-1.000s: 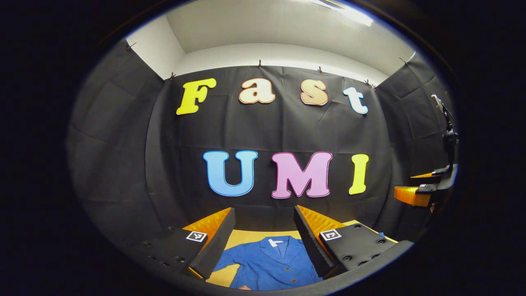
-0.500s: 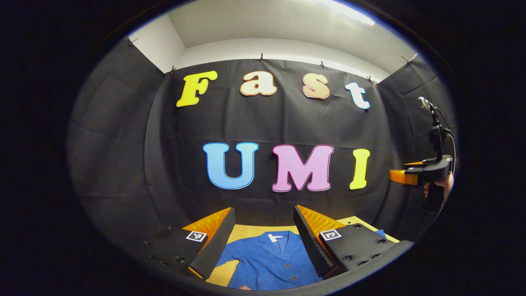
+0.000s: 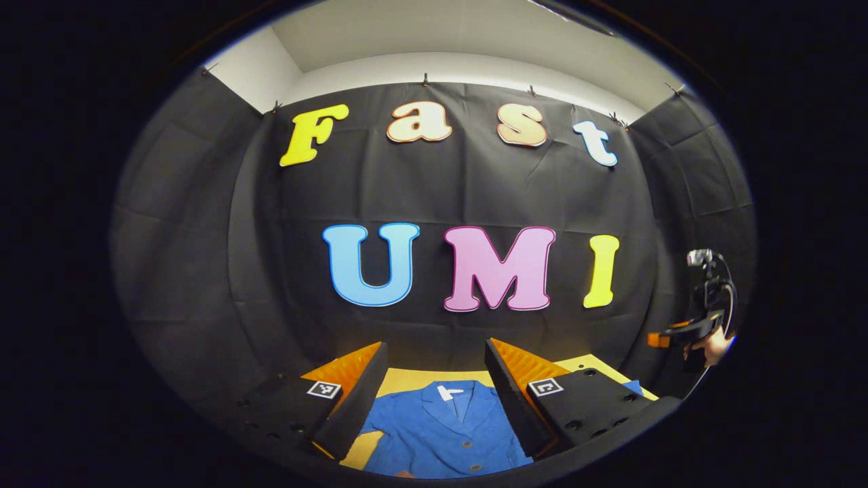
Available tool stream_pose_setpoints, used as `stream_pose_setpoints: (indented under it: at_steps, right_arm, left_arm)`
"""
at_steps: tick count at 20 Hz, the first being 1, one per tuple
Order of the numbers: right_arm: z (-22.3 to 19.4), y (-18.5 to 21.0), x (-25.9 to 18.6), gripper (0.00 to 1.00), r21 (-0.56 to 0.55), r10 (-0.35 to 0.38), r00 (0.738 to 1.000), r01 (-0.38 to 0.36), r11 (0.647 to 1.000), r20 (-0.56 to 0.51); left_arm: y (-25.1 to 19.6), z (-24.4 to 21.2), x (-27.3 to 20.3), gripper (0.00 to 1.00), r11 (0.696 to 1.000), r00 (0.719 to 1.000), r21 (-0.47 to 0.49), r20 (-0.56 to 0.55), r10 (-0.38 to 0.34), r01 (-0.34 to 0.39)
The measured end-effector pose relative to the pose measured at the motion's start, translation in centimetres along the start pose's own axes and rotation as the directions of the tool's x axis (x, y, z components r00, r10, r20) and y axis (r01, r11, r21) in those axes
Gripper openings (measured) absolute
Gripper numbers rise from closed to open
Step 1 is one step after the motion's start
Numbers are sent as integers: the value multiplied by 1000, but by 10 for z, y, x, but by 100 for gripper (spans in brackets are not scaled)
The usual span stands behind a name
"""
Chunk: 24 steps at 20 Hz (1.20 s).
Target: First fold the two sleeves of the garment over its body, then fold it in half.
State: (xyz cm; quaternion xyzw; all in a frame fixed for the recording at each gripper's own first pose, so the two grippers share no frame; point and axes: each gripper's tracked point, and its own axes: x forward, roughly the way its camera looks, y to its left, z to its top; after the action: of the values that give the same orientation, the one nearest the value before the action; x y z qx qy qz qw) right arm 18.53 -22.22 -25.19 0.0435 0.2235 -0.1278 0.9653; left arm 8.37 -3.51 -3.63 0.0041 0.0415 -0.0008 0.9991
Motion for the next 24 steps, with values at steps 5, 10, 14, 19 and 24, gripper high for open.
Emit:
stream_pose_setpoints:
  at_steps: [5,10,14,19,24]
  right_arm:
    - [-109,-47,76,95,86,-41,966,65,994,-254]
    - [-191,-71,104,95,146,-44,887,124,982,-460]
    - [-218,-75,111,96,122,-53,844,139,983,-534]
    - [-231,-77,117,87,117,-70,816,166,979,-574]
    - [-229,-69,122,32,151,-53,809,173,973,-585]
  left_arm:
    - [-37,-11,43,82,1000,998,-6,-60,-29,29]
    - [-52,-28,60,83,999,993,35,-119,-17,21]
    - [-59,-23,67,83,998,994,55,-111,-16,22]
    - [-60,-26,66,82,997,994,73,-113,-16,24]
    - [-56,-35,63,82,998,992,50,-129,-16,23]
